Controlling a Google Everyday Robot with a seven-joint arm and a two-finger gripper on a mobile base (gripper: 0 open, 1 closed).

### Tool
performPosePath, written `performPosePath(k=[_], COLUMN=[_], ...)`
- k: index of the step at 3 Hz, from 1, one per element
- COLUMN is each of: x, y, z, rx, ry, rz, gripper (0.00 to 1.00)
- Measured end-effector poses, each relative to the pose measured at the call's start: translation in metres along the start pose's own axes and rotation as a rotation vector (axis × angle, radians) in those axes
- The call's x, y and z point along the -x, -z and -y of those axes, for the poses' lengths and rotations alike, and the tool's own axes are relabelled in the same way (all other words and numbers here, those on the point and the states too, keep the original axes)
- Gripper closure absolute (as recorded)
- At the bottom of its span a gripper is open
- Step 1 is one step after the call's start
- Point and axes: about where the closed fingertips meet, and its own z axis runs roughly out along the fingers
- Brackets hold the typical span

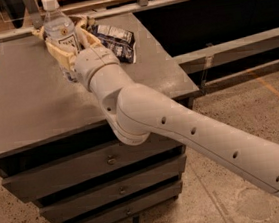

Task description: Place blue plastic bottle upright

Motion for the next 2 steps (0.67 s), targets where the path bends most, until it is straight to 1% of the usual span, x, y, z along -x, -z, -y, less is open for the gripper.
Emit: performPosePath(k=[1,2], x=[-0.0087,-0.0168], y=[0.0038,0.0084], z=[-0.0007,-0.0024], rx=[-0.036,-0.037], ry=[-0.044,-0.039], rz=[-0.014,-0.016], gripper=[1.0,1.0])
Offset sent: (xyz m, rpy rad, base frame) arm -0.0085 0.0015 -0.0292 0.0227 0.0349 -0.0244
